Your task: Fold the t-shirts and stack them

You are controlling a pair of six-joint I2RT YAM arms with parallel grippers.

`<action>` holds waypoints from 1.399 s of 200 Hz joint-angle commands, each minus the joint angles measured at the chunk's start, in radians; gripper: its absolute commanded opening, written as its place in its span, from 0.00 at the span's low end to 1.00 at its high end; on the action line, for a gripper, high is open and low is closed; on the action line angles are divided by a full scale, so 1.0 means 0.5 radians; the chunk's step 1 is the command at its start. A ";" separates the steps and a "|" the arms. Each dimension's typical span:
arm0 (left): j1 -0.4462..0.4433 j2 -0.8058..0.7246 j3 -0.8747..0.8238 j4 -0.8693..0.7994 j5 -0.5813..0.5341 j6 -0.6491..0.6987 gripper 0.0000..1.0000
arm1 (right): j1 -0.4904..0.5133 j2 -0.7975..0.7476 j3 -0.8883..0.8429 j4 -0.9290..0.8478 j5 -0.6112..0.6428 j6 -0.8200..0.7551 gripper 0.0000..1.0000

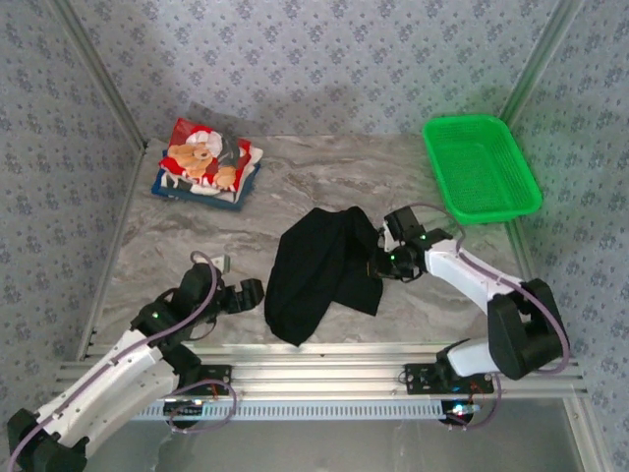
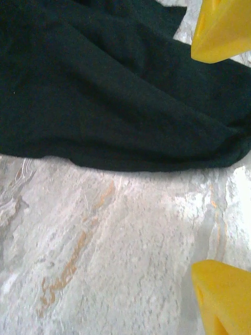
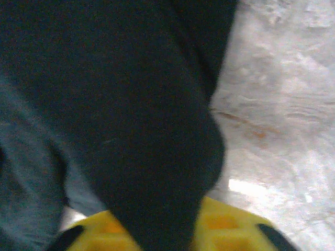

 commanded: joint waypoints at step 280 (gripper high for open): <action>-0.144 0.790 -0.184 0.938 0.355 -0.081 0.90 | 0.416 -0.392 -0.683 0.399 0.012 0.753 0.50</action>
